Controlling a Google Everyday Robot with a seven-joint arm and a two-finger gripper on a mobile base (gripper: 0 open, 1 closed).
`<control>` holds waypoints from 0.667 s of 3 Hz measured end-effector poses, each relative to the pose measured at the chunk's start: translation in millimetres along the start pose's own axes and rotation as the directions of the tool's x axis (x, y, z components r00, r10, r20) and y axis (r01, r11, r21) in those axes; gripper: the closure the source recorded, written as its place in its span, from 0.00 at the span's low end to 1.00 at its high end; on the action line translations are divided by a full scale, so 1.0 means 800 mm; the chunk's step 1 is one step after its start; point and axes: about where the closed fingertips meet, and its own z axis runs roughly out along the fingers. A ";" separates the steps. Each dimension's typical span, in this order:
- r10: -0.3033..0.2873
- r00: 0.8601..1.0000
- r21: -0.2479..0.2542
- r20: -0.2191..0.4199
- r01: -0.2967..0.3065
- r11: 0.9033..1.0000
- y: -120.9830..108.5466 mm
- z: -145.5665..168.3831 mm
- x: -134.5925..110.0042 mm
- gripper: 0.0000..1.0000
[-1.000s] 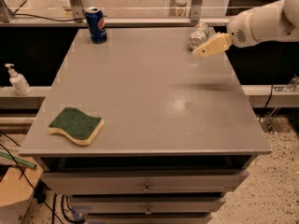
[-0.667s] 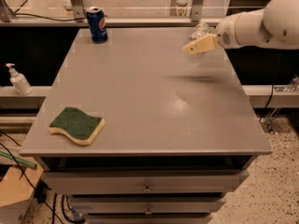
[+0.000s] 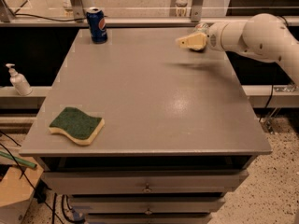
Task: Move 7up can near sponge
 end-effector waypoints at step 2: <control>0.106 0.994 0.044 0.006 -0.106 0.993 -0.029 0.055 0.019 0.00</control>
Offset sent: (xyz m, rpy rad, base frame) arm 0.0665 -0.0138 -0.0413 0.1032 0.0662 -0.1234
